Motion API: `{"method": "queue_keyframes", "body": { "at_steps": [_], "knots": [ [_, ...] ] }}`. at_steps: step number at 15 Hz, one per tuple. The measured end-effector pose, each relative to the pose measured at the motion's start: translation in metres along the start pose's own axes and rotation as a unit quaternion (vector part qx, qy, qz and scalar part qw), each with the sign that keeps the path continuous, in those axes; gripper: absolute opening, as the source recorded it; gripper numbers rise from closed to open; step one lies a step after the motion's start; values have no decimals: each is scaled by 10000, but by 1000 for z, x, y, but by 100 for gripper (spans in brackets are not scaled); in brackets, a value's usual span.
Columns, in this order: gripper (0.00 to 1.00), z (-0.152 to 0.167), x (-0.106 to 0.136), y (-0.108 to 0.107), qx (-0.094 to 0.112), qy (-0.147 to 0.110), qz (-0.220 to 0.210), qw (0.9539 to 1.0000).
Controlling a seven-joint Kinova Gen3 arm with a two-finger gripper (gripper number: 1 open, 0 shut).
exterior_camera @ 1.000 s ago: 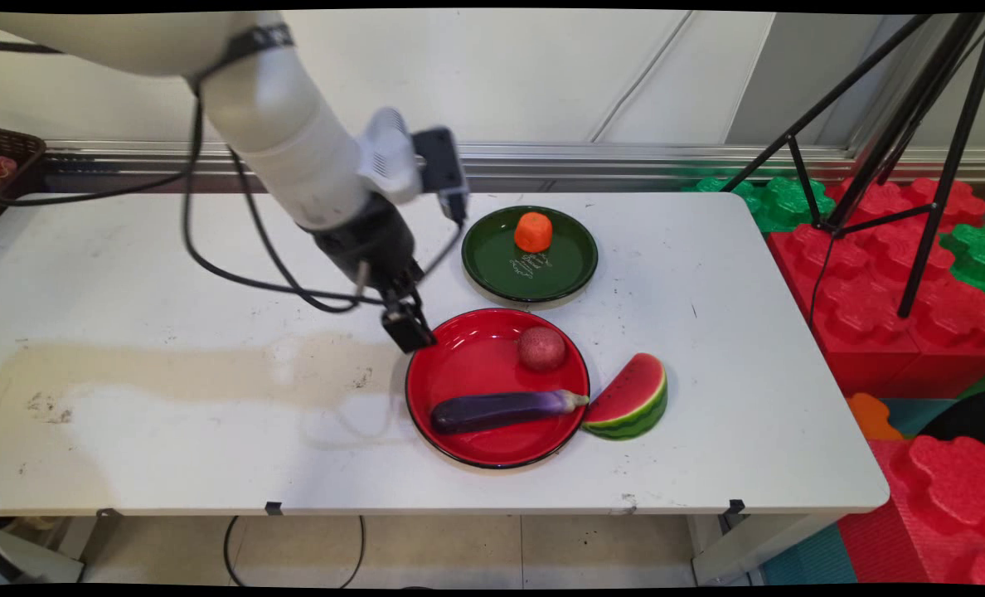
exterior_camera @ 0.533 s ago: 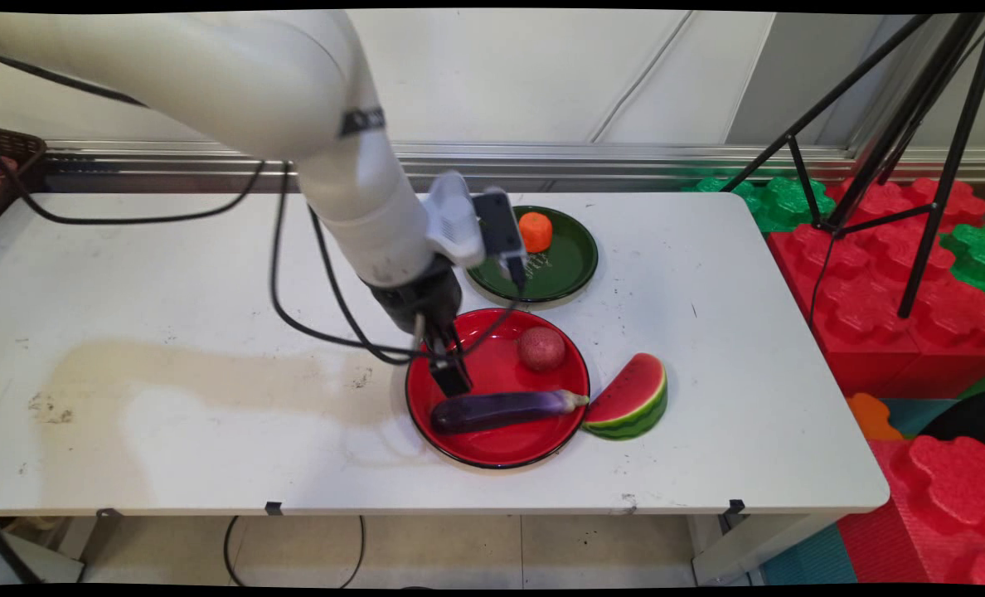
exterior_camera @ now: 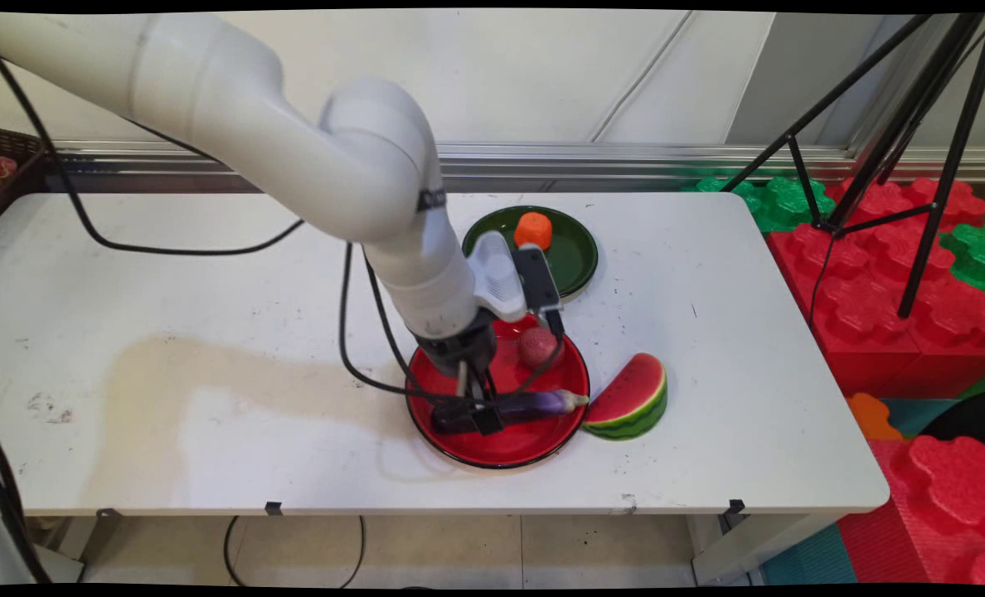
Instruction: Pick up the eggplant from the red plate
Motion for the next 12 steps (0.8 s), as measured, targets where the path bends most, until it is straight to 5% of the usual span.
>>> {"method": "queue_keyframes", "body": {
  "at_steps": [8,9,12],
  "knots": [
    [100,43,7,10,-28,63,-47,10000],
    [0,44,7,10,-23,75,-49,10000],
    [0,47,7,11,0,130,-23,9999]
  ]
}}
